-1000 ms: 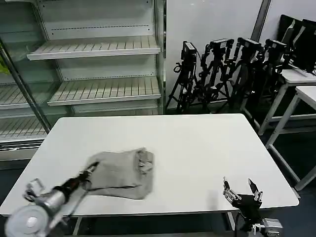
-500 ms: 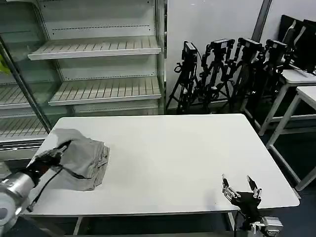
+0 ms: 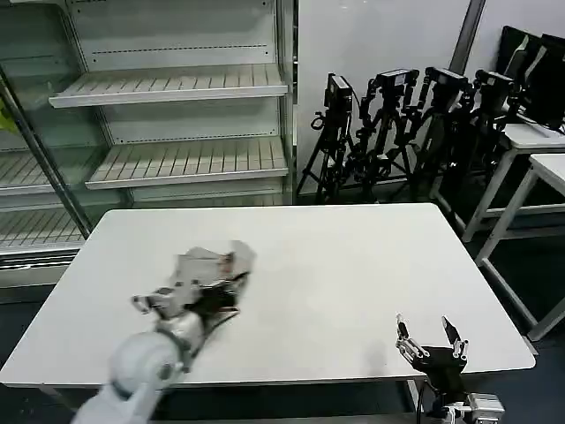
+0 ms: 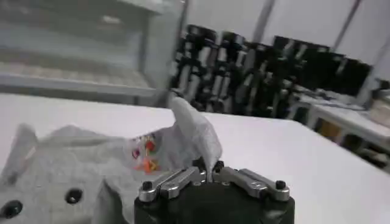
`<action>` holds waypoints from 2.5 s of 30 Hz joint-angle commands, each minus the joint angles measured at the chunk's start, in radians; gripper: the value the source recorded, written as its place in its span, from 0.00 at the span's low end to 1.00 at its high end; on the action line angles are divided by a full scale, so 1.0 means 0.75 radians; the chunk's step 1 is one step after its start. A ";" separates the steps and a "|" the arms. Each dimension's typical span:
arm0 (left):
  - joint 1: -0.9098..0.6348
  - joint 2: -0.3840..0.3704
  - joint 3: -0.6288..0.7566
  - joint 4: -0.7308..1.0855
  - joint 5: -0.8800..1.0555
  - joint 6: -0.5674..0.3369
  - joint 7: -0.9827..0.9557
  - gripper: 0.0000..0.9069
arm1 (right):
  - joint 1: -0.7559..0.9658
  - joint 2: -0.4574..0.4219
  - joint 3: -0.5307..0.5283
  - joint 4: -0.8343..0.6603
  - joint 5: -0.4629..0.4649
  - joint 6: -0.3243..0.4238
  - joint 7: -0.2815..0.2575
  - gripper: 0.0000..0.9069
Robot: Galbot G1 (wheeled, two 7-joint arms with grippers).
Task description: Fold and organize the clothes.
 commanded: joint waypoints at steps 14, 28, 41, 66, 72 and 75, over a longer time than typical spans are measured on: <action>-0.411 -0.386 0.413 0.347 0.245 -0.220 0.072 1.00 | 0.044 -0.002 -0.002 0.018 -0.012 0.000 0.002 1.00; -0.101 -0.225 0.180 -0.026 0.245 -0.262 0.024 1.00 | 0.067 -0.005 -0.017 0.011 -0.016 0.007 0.002 1.00; 0.501 -0.174 -0.249 -0.301 0.711 -0.623 -0.032 1.00 | 0.099 -0.005 -0.078 -0.023 -0.224 0.220 -0.023 1.00; 0.710 -0.265 -0.286 -0.431 0.817 -0.628 0.020 1.00 | 0.113 -0.019 -0.095 -0.036 -0.242 0.266 0.009 1.00; 0.719 -0.284 -0.284 -0.441 0.833 -0.631 0.026 1.00 | 0.113 -0.020 -0.100 -0.014 -0.295 0.251 0.050 1.00; 0.726 -0.290 -0.284 -0.447 0.834 -0.630 0.034 1.00 | 0.116 -0.023 -0.099 -0.012 -0.286 0.252 0.052 1.00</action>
